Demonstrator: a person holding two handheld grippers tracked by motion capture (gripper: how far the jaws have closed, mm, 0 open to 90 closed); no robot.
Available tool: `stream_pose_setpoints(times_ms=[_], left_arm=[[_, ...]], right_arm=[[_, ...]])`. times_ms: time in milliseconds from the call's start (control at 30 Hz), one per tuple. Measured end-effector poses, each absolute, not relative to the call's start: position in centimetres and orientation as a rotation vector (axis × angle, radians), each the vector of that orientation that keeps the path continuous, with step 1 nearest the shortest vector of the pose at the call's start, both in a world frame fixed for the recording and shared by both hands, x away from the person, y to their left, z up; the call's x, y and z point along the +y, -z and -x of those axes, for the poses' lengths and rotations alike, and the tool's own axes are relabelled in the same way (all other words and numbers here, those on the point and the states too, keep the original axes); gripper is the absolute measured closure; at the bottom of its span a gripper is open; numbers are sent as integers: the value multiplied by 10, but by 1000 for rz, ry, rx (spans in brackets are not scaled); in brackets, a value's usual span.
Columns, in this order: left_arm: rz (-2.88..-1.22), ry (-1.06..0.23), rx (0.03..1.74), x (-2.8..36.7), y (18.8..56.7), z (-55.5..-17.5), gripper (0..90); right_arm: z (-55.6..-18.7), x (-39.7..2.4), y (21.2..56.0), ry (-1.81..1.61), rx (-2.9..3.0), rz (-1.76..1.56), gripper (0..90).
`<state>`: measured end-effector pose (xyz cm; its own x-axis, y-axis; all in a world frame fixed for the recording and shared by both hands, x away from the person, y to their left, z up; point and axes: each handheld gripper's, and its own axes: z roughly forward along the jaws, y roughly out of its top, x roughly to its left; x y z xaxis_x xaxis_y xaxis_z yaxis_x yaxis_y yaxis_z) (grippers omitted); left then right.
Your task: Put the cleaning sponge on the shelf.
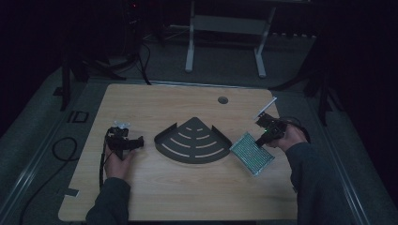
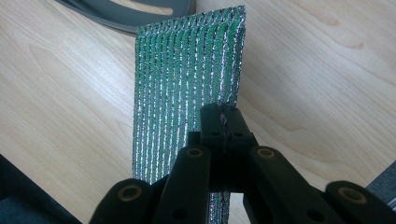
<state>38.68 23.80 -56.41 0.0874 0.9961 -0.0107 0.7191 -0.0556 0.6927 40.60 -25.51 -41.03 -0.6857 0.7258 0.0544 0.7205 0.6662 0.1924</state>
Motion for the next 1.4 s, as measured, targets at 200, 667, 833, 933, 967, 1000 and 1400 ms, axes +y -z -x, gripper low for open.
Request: stream_pose_setpoints(times_ms=[200,667,833,933,967,1000,1400], left_arm=[[-1833,-667,1685,238,564,-387,53],[-1832,-667,1685,238,564,-387,53],[-1831,-667,1686,238,564,-387,53],[-1831,-666,1686,238,564,-387,53],[-1831,-667,1686,238,564,-387,53],[-1831,-667,1686,238,564,-387,53],[-1831,-666,1686,238,564,-387,53]], right_arm=[[-409,-249,403,-319,2837,-1219,896],[-419,-239,390,-331,2832,-1202,896],[-424,-231,389,-341,2833,-1196,895],[-427,-226,389,-347,2837,-1193,895],[-428,-224,389,-346,2838,-1185,896],[-428,-222,389,-350,2840,-1182,896],[-439,-207,392,-358,2853,-1181,895]])
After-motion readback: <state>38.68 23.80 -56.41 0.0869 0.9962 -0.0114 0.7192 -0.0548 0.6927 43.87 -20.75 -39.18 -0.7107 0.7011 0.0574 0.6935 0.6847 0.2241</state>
